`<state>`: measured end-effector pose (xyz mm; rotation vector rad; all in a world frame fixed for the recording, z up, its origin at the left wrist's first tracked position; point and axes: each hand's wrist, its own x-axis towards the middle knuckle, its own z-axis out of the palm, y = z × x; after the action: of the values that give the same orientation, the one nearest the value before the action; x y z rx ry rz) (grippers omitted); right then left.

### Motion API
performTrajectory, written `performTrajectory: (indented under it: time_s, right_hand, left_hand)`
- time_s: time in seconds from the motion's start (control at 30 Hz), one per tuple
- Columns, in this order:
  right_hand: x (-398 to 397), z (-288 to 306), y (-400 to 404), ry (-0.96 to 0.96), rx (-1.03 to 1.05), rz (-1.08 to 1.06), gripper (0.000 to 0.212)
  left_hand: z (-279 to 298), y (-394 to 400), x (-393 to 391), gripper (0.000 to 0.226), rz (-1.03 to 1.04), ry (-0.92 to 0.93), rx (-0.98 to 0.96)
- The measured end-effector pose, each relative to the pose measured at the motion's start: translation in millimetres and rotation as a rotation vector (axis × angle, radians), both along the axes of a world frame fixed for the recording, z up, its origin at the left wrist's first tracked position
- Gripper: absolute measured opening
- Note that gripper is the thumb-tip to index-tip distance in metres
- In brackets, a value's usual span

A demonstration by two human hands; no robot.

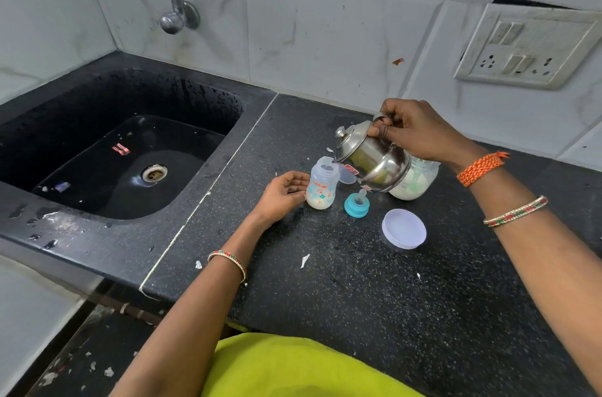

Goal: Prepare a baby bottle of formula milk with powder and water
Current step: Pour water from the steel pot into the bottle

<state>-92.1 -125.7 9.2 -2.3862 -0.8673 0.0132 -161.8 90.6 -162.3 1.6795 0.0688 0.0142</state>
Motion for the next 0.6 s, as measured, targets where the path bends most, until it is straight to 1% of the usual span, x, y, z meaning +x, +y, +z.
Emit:
performTrajectory:
  time_s: [0.2, 0.3, 0.4, 0.6]
  right_hand:
    - [-0.4, -0.7, 0.2, -0.001, -0.026, -0.007, 0.020]
    - [-0.3, -0.6, 0.1, -0.012, -0.028, -0.011, 0.026]
    - [-0.6, -1.0, -0.1, -0.019, -0.037, -0.002, 0.021]
    - [-0.3, -0.4, 1.0, -0.022, -0.051, 0.004, 0.023]
  left_hand:
    - [1.9, -1.3, -0.3, 0.028, 0.005, -0.003, 0.005]
    - [1.2, -1.7, -0.4, 0.027, 0.004, -0.003, -0.003]
    - [0.5, -1.3, -0.5, 0.028, 0.002, -0.005, -0.008]
    - [-0.4, -1.1, 0.3, 0.028, -0.001, -0.003, -0.013]
